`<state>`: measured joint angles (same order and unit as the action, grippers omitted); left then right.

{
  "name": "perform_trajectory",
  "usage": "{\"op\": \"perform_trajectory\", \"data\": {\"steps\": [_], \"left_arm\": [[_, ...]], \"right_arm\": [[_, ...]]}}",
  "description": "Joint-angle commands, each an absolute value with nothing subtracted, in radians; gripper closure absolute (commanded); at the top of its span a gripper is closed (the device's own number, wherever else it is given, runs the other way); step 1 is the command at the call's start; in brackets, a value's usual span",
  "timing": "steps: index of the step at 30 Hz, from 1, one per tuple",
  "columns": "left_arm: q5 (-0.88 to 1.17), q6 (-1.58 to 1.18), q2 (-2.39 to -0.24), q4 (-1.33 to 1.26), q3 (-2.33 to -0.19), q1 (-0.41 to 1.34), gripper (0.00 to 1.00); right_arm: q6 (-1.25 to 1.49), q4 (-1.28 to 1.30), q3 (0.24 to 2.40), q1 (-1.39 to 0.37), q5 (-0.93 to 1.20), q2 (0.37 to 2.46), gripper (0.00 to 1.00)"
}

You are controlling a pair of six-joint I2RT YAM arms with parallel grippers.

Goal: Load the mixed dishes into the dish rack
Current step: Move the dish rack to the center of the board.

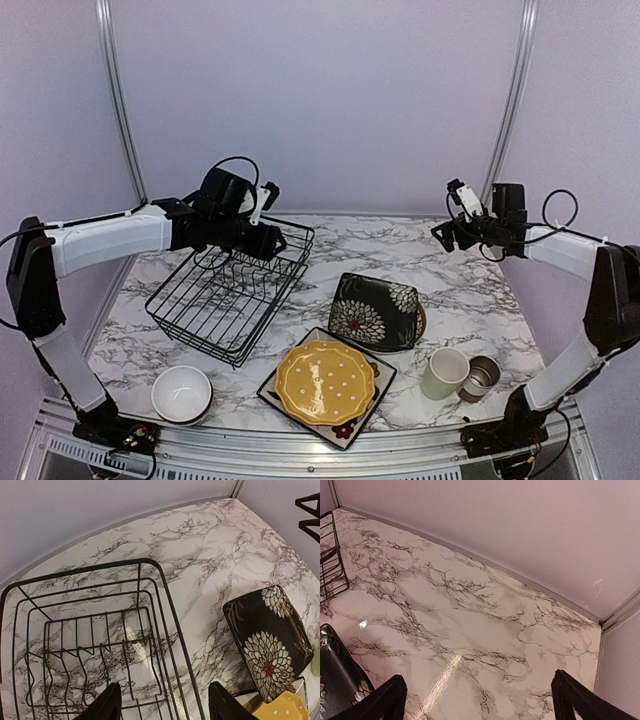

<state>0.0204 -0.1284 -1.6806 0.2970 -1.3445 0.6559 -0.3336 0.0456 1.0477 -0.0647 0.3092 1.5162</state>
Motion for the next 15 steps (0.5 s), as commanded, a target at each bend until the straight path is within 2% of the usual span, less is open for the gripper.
{"op": "perform_trajectory", "data": {"steps": [1, 5, 15], "left_arm": [[0.0, -0.087, -1.721, 0.538, -1.385, 0.719, 0.35], [-0.017, -0.122, -1.694, 0.618, -1.39, 0.746, 0.28], [0.045, -0.186, -1.608, 0.772, -1.367, 0.783, 0.27]], "right_arm": [[-0.381, 0.049, 1.033, -0.076, 0.4, 1.497, 0.02], [-0.393, 0.054, 1.027, -0.078, 0.41, 1.502, 0.02], [-0.419, 0.095, 1.039, -0.085, 0.466, 1.526, 0.02]]}}
